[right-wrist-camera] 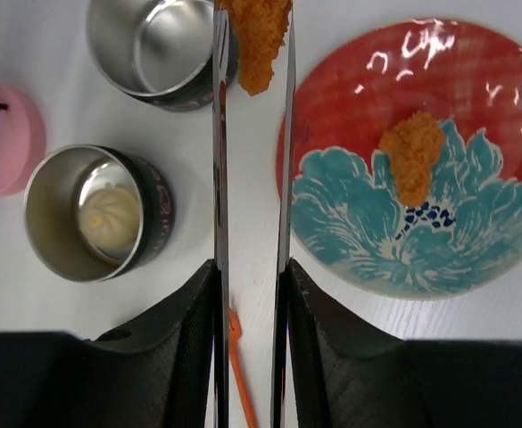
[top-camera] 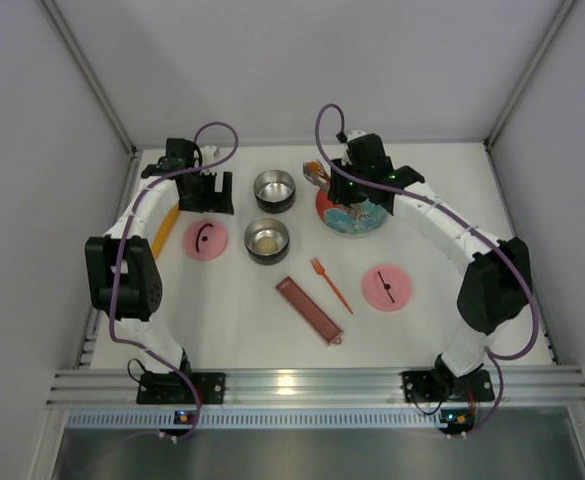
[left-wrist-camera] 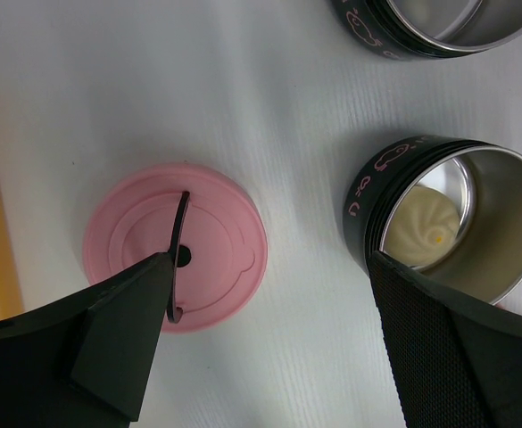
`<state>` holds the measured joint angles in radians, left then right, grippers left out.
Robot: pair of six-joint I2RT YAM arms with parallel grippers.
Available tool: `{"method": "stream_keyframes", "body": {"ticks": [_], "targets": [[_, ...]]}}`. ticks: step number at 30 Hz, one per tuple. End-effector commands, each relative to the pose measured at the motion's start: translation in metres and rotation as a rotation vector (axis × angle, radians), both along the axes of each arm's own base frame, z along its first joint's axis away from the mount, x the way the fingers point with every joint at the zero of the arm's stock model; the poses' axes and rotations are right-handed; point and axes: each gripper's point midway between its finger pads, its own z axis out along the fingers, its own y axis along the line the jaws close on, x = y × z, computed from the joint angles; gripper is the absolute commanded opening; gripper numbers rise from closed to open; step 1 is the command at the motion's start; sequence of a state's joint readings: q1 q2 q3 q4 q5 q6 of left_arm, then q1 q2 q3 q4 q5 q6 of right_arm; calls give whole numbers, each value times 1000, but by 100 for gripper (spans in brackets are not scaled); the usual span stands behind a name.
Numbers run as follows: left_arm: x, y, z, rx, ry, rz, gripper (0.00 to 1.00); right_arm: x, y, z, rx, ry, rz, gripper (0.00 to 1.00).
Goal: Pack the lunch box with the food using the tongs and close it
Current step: Pick up the fake food from the plate, then place the fake food in the packing box.
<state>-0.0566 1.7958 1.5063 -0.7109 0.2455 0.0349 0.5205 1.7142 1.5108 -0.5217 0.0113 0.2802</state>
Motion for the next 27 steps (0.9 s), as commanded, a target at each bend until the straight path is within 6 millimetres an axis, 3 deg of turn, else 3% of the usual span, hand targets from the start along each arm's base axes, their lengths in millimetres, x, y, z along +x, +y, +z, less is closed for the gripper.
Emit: {"method": "stream_keyframes", "body": {"ticks": [1, 6, 10, 13, 16, 19, 27], "targets": [[7, 4, 11, 4, -49, 21, 96, 15, 46, 65, 145, -166, 101, 17], [5, 6, 11, 15, -49, 22, 96, 28, 93, 75, 179, -203, 185, 17], [4, 7, 8, 23, -47, 27, 96, 31, 127, 60, 168, -170, 249, 18], [3, 8, 8, 25, -47, 26, 96, 38, 129, 42, 146, -132, 237, 18], [2, 11, 7, 34, -49, 32, 96, 38, 125, 36, 123, -134, 219, 18], [2, 13, 5, 35, -44, 33, 96, 33, 118, 32, 113, -135, 211, 18], [4, 13, 2, 31, -38, 37, 96, 20, 110, -5, 82, -58, 203, 22]]}}
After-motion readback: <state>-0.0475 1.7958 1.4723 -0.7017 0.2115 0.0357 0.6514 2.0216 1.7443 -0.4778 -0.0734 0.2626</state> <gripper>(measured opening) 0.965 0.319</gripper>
